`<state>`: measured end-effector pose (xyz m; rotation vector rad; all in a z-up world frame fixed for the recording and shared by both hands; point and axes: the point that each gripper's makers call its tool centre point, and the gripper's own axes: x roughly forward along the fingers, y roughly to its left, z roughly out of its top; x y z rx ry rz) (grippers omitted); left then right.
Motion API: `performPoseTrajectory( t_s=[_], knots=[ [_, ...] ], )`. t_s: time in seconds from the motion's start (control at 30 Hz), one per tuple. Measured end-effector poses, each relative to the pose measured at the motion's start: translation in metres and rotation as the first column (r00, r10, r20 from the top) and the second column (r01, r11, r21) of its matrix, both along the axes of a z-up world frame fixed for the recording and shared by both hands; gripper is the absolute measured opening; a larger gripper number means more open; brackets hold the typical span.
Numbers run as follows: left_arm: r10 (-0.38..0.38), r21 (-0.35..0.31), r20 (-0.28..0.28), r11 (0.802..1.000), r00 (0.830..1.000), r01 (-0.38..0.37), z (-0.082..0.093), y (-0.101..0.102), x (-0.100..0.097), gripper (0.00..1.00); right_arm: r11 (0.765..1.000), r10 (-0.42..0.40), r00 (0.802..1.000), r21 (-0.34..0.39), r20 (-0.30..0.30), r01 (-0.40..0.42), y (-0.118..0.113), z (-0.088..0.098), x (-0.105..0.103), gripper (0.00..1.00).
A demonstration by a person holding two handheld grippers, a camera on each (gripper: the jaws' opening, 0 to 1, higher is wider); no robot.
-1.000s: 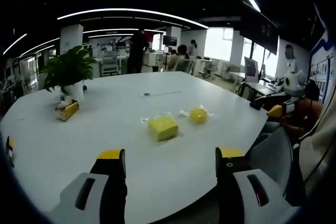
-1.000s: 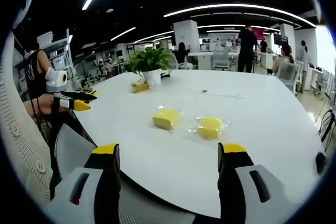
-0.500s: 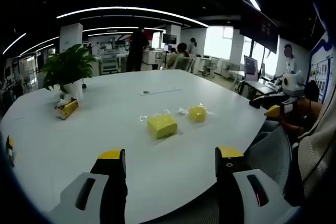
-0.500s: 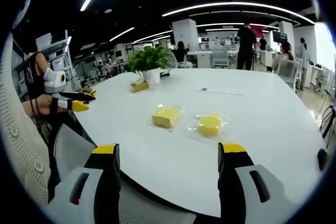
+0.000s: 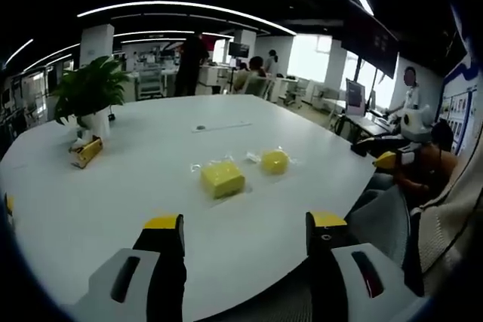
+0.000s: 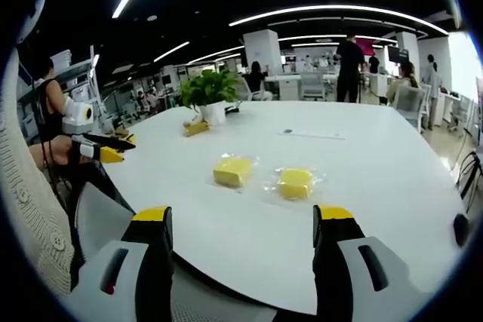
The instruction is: Compare the silicone blocks by pressing each to a similar depth, holding the contact briefly, and releasing to observe deformation and rebound differences across the visible hardness samples.
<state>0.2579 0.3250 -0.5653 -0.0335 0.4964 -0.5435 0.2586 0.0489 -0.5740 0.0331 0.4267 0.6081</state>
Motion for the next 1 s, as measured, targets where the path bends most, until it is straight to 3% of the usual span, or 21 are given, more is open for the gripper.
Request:
performPoseTrajectory(
  t_s=[0.27,0.47,0.63,0.77,0.83,0.9,1.0],
  knots=[
    [-0.035,-0.008,-0.035,0.999,0.999,0.035,0.006,-0.011,0.002,0.62,1.000,-0.012,1.000,0.011,-0.002,0.012,-0.002,0.000,0.004,0.70],
    [-0.038,-0.123,-0.041,0.992,0.998,0.033,0.025,-0.015,0.014,0.65,1.000,-0.009,1.000,0.012,-0.003,0.009,-0.001,-0.001,0.011,0.70],
    [-0.023,-0.228,-0.029,0.973,0.999,0.015,0.050,-0.014,0.034,0.66,1.000,-0.002,1.000,0.007,-0.006,0.002,-0.001,-0.001,0.015,0.70],
    [-0.017,-0.259,-0.029,0.966,0.999,0.009,0.066,-0.006,0.050,0.66,1.000,-0.001,1.000,0.007,-0.007,0.001,-0.002,-0.001,0.018,0.70],
    [0.006,-0.345,-0.029,0.939,1.000,-0.016,0.084,-0.005,0.061,0.67,1.000,-0.002,1.000,0.004,-0.008,0.002,-0.003,-0.001,0.019,0.69],
    [0.005,-0.352,-0.009,0.936,1.000,-0.008,0.103,-0.002,0.073,0.67,1.000,-0.002,1.000,-0.001,-0.011,0.002,-0.003,-0.001,0.021,0.69],
    [-0.014,-0.279,0.078,0.960,0.997,0.035,0.123,-0.001,0.090,0.67,1.000,-0.002,1.000,0.004,-0.019,0.002,-0.003,-0.003,0.023,0.69]
  ],
)
